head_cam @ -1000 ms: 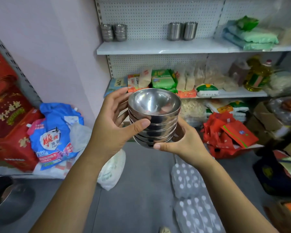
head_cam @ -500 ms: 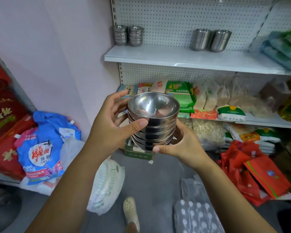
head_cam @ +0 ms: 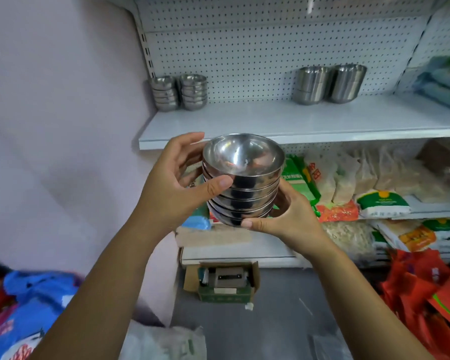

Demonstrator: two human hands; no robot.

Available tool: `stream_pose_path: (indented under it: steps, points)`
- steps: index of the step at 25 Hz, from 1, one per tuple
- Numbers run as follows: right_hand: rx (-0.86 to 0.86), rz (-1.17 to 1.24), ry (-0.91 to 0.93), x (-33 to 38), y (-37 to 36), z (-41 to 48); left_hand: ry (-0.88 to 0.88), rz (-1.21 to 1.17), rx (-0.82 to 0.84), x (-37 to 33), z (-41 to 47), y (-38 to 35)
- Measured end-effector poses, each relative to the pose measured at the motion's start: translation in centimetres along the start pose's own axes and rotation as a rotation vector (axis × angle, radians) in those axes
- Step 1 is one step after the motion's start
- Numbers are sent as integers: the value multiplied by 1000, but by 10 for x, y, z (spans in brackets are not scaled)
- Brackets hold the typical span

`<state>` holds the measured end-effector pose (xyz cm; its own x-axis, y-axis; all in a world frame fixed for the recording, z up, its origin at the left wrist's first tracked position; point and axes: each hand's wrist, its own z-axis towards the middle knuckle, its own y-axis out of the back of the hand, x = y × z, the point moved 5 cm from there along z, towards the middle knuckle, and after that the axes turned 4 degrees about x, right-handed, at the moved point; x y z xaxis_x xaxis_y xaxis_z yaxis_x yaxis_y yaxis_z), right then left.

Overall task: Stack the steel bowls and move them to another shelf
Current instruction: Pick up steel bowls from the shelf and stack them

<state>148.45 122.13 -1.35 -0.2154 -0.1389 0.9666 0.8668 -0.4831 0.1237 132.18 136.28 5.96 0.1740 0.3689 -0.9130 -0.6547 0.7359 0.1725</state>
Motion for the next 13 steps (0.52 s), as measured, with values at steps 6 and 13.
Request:
stream_pose_path:
  steps: [6,13]
  points:
    - [-46,-12,-28,-43,29,95,32,-1,37,60,99,4]
    - [94,-31,-3,-84,73,259,22,73,-87,117,232,13]
